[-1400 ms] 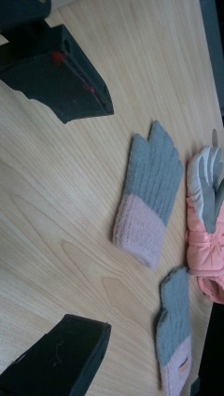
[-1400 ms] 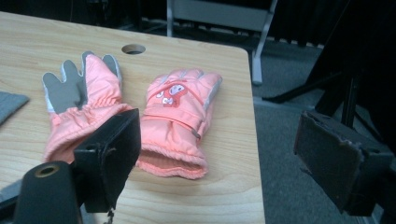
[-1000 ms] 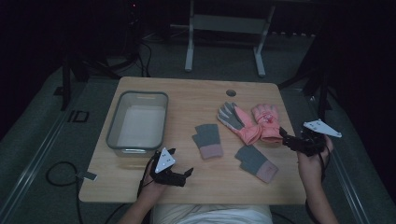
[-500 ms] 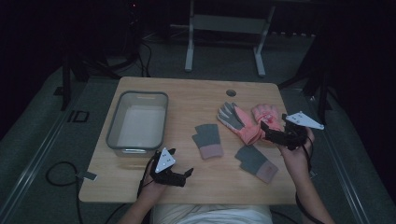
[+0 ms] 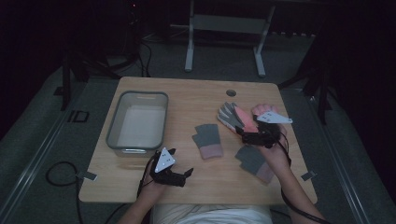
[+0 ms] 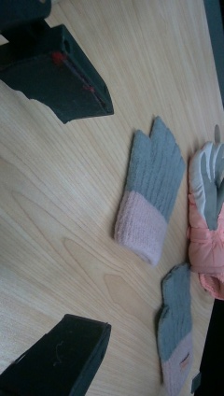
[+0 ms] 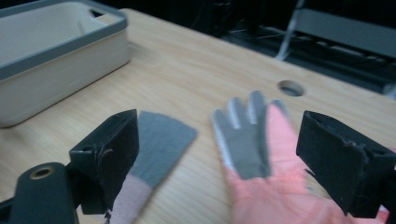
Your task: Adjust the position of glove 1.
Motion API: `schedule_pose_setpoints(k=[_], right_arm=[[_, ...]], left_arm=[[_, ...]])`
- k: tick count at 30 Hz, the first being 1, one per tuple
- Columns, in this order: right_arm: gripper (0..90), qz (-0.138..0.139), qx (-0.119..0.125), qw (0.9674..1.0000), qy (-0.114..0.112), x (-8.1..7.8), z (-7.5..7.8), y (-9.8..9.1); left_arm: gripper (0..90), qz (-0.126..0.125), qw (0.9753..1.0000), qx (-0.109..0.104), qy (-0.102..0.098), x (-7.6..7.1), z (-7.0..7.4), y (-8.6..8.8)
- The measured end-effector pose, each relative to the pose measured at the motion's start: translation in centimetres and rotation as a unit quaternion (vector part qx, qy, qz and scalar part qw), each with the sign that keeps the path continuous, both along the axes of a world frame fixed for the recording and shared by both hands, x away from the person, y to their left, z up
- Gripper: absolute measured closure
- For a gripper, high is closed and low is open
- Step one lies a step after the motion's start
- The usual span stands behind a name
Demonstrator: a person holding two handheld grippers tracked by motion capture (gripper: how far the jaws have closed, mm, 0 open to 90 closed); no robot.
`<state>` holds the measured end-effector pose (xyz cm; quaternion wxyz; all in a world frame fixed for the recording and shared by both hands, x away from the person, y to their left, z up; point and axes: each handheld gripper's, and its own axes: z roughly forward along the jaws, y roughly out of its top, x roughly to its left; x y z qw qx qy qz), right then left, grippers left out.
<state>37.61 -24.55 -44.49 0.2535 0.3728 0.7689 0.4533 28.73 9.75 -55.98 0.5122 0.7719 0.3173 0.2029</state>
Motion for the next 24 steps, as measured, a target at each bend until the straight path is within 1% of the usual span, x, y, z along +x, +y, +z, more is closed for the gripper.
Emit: schedule_pose_setpoints(k=[4, 10, 12, 15, 16, 18, 20, 22, 23, 24], right_arm=[[13.3, 0.024, 0.001, 0.9996, 0.017, 0.5, -1.1, 1.5], [15.5, 0.062, -0.009, 0.9978, 0.023, 1.1, -2.9, 4.0], [21.0, 0.068, -0.014, 0.9972, 0.029, 1.3, -3.4, 4.6], [25.7, 0.080, -0.016, 0.9958, 0.042, 1.8, -4.4, 5.6], [30.6, 0.085, -0.018, 0.9951, 0.048, 1.9, -4.7, 5.9], [34.5, 0.082, -0.022, 0.9951, 0.052, 2.2, -5.3, 6.4], [40.9, 0.091, -0.027, 0.9934, 0.064, 2.6, -5.8, 6.9], [43.6, 0.090, -0.035, 0.9929, 0.069, 2.9, -6.4, 7.4], [43.6, 0.090, -0.035, 0.9929, 0.069, 2.9, -6.4, 7.4], [44.5, 0.096, -0.036, 0.9918, 0.077, 3.1, -6.7, 7.7]], left_arm=[[0.0, -0.001, 1.0000, -0.001, 0.001, 0.0, 0.0, 0.0], [0.0, -0.002, 1.0000, 0.000, 0.001, 0.0, 0.0, 0.0], [0.0, -0.003, 1.0000, 0.000, 0.001, 0.0, 0.0, 0.0], [0.0, -0.004, 1.0000, 0.001, 0.002, 0.0, 0.0, 0.0], [0.0, -0.004, 1.0000, 0.001, 0.002, 0.0, 0.0, 0.0], [0.0, -0.004, 1.0000, -0.001, 0.002, 0.0, 0.0, 0.0], [0.0, -0.005, 1.0000, 0.000, 0.002, 0.0, 0.0, 0.0], [0.0, -0.006, 1.0000, 0.000, 0.003, 0.1, 0.0, 0.0], [0.0, -0.006, 1.0000, 0.000, 0.003, 0.1, 0.0, 0.0], [0.0, -0.007, 1.0000, -0.001, 0.004, 0.1, 0.0, 0.0]])
